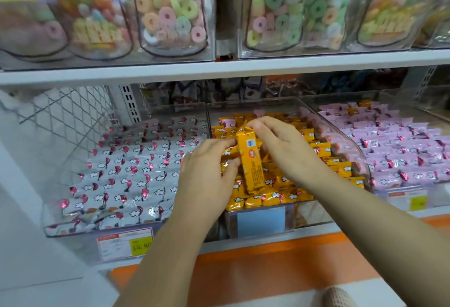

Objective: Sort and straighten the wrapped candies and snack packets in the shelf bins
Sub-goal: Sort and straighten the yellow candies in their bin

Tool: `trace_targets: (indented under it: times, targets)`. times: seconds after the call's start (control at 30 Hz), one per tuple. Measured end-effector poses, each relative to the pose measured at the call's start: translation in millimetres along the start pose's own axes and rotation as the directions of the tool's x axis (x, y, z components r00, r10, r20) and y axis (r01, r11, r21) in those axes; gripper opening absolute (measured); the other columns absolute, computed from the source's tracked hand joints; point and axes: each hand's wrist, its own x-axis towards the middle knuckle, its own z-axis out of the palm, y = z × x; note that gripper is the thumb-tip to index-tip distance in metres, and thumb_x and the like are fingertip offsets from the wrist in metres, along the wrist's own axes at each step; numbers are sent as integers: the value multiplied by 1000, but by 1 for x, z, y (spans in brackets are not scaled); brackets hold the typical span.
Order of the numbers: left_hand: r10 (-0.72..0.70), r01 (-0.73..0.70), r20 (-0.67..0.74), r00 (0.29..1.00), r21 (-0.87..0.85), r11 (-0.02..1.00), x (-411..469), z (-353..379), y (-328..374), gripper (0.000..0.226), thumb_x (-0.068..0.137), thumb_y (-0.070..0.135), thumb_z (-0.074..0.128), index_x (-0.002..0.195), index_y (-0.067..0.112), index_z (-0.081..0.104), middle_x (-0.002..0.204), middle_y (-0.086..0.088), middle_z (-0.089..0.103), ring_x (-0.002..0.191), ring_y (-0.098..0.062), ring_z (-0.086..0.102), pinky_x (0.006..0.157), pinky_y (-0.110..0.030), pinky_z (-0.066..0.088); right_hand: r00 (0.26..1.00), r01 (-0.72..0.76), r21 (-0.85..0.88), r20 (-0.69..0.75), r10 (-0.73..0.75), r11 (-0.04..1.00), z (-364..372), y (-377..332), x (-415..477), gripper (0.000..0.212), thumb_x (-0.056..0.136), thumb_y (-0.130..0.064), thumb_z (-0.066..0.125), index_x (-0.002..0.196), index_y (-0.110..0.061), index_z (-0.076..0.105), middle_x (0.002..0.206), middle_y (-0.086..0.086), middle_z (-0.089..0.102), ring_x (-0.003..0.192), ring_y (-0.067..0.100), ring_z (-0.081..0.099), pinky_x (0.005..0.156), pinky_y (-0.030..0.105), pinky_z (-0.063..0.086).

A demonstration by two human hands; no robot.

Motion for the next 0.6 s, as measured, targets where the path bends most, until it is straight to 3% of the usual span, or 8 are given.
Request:
trace_targets:
  times: [0.07,0.13,0.23,0.33,0.4,0.47,0.6]
  targets:
    - [5,-5,-8,1000,-11,1000,-1,-1,0,37,94,30,51,130,29,51,128,13,49,120,-6,43,106,-41,35,1000,9,17,21,-9,1000,-1,-6,-3,26,94,-45,40,93,-28,60,74,-14,57,71,-6,54,65,9,39]
    - [10,-10,-3,1000,-26,1000,-2,-3,1,35,94,30,52,129,31,52,127,14,49,119,-6,44,106,-40,36,999,4,-49,54,-1,999,-1,-7,-6,34,85,-54,49,102,-25,59,79,-13,58,71,-1,56,65,16,42]
    - [19,-19,18,1000,-41,999,-4,-4,1,35,93,32,52,128,32,53,127,14,49,120,-6,44,105,-38,37,998,-19,-157,64,29,987,1,-2,-8,50,77,-49,65,114,-17,57,85,-9,63,72,3,57,64,19,45]
    - [-11,11,10,1000,-46,999,-6,-9,-1,38,92,35,55,129,33,52,131,14,45,122,-6,41,101,-26,35,999,-18,-81,25,20,997,-3,-4,-7,32,81,-38,67,97,-11,62,77,1,66,66,16,59,63,29,50]
    - [-61,60,-8,998,-65,996,-5,-13,-5,39,92,34,55,131,32,50,135,12,42,122,-6,41,94,-21,32,999,-8,-35,-52,6,999,-6,-8,0,18,83,-30,67,91,-15,62,77,1,66,66,16,58,64,27,50]
    - [-117,116,-13,993,-98,988,-1,-16,-10,40,93,32,54,132,31,48,137,9,42,117,-6,44,93,-22,33,992,-2,-3,-124,1,1000,-5,-9,11,16,84,-24,68,96,-16,61,82,-2,65,70,8,58,68,22,49]
    - [-193,196,35,981,-172,965,8,-19,-16,41,94,29,54,134,29,46,135,9,49,102,-3,52,83,-19,45,973,-23,-73,-232,5,997,11,-3,39,42,83,-24,70,122,-18,54,96,-5,60,86,10,57,81,26,48]
